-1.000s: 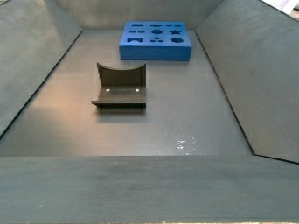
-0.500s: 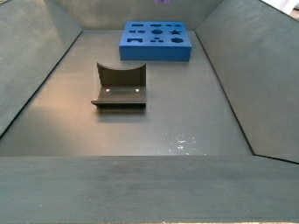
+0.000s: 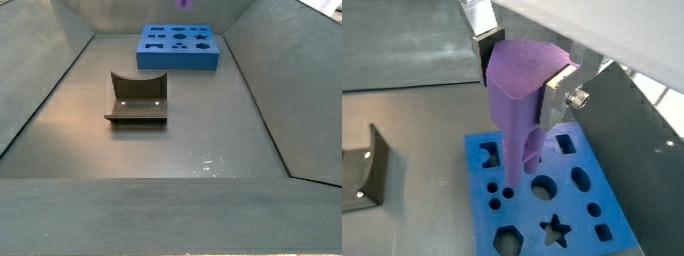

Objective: Pick up the 3 prong object. Move up. Move to above the board. Insert the 3 prong object.
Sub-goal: Insert the 3 prong object.

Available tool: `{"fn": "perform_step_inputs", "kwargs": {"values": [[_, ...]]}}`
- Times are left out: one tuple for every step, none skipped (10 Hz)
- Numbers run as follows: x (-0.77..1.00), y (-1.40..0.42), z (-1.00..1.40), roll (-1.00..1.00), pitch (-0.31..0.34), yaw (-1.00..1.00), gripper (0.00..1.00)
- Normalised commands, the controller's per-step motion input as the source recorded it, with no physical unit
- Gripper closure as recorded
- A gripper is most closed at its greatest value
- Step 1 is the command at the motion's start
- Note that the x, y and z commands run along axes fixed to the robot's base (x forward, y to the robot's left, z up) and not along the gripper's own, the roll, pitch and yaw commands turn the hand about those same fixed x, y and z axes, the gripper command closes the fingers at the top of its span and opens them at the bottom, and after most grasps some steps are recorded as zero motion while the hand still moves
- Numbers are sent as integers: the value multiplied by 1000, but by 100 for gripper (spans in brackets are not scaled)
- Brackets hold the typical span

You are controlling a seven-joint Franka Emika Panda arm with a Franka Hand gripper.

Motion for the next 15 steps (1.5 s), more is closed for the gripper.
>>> {"fn": "perform_step_inputs", "kwargs": {"values": [[0, 117, -317, -30, -40, 311, 100], [0, 0, -109, 0, -23, 111, 100], [0, 0, 0, -19, 0, 0, 100], [109, 0, -354, 89, 0, 97, 100], [69, 0, -154, 0, 0, 126, 100], [0, 34, 0, 0, 0, 0, 100], [146, 134, -814, 0, -27, 254, 100], [171, 211, -769, -40, -29, 309, 100], [69, 186, -623, 0, -34, 340, 100], [0, 3, -234, -24, -11, 220, 100], [0, 0, -223, -16, -21, 177, 100], [0, 3, -351, 0, -20, 186, 100], [0, 0, -131, 0, -4, 120, 100], [-9, 26, -497, 0, -56, 180, 100], [0, 0, -14, -9, 0, 40, 100]]}}
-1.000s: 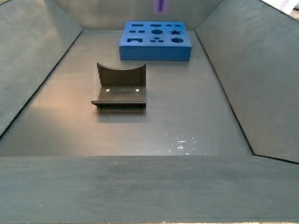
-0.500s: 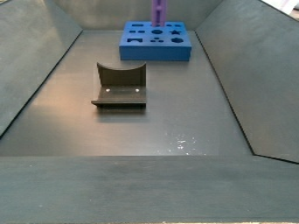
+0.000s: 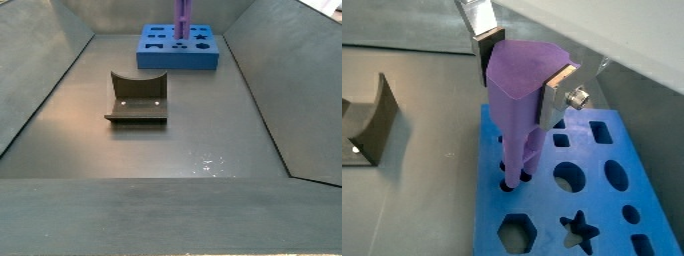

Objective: Pick up the 3 prong object. Move up. Move to above the board. Insert the 3 prong object.
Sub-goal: Insert the 3 prong object.

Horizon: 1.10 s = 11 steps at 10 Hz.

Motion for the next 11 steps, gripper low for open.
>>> {"fn": "perform_step_inputs", "kwargs": {"values": [[0, 0, -191, -47, -9, 0, 100], [0, 0, -137, -40, -7, 0, 100], [3, 0, -223, -47, -7, 0, 100], [0, 0, -114, -41, 0, 0, 100], [0, 0, -123, -37, -24, 0, 100], [0, -17, -169, -47, -13, 0, 100], [91, 0, -209, -79, -10, -20, 100], [57, 0, -114, -64, 0, 0, 100], [6, 0, -34, -46, 0, 0, 100], [71, -29, -151, -81, -6, -26, 100], [169, 0, -234, -56, 0, 0, 100]]}}
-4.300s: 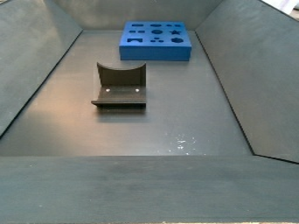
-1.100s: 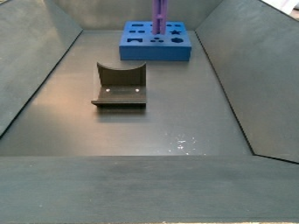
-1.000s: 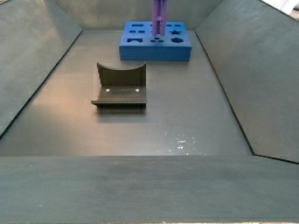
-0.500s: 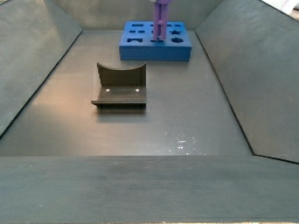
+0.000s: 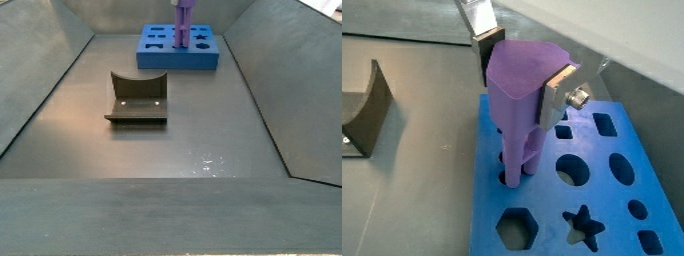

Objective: Pick up the 3 prong object. Move up. Move to above the board. Insert the 3 prong object.
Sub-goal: Insert the 3 prong object.

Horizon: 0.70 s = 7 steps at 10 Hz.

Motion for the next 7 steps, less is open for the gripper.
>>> {"fn": "perform_step_inputs", "kwargs": {"values": [[211, 0, -231, -76, 0, 6, 100], [89, 0, -91, -73, 0, 0, 100], [0, 26, -71, -50, 0, 0, 100], [0, 137, -146, -10, 0, 9, 100], [-60, 149, -191, 0, -19, 0, 100], [0, 71, -57, -3, 0, 0, 100], [0, 0, -154, -53, -46, 0, 100]]}}
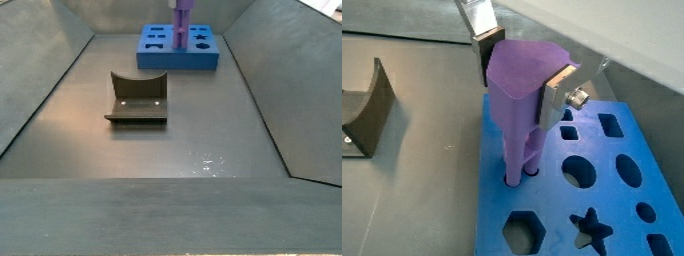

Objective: Pick up the 3 prong object. Move up. Move to above the board. Insert the 3 prong object.
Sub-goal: Insert the 3 prong object.

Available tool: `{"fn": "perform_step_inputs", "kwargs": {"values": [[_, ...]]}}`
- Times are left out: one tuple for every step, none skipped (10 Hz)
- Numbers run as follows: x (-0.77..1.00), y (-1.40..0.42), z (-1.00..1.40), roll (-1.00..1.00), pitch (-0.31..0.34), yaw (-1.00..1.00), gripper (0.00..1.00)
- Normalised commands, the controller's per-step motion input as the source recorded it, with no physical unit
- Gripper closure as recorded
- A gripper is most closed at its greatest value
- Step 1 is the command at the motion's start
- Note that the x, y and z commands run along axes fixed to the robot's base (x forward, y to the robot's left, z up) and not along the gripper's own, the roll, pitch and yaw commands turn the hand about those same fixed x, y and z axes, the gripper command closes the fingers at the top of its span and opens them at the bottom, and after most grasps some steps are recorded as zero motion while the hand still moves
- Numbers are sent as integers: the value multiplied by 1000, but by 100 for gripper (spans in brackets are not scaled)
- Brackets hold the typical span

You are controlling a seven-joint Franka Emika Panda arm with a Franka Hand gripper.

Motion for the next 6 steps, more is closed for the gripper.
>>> {"fn": "perform_step_inputs", "kwargs": {"values": [[-191, 0, -1000, 0, -66, 20, 100], [-246, 14, -1000, 17, -33, 83, 100], [-3, 0, -1000, 0, -16, 166, 100], [0, -123, -1000, 0, -74, 89, 100], [0, 0, 0, -7, 0, 0, 100], [0, 0, 0, 0, 0, 0, 100]]}}
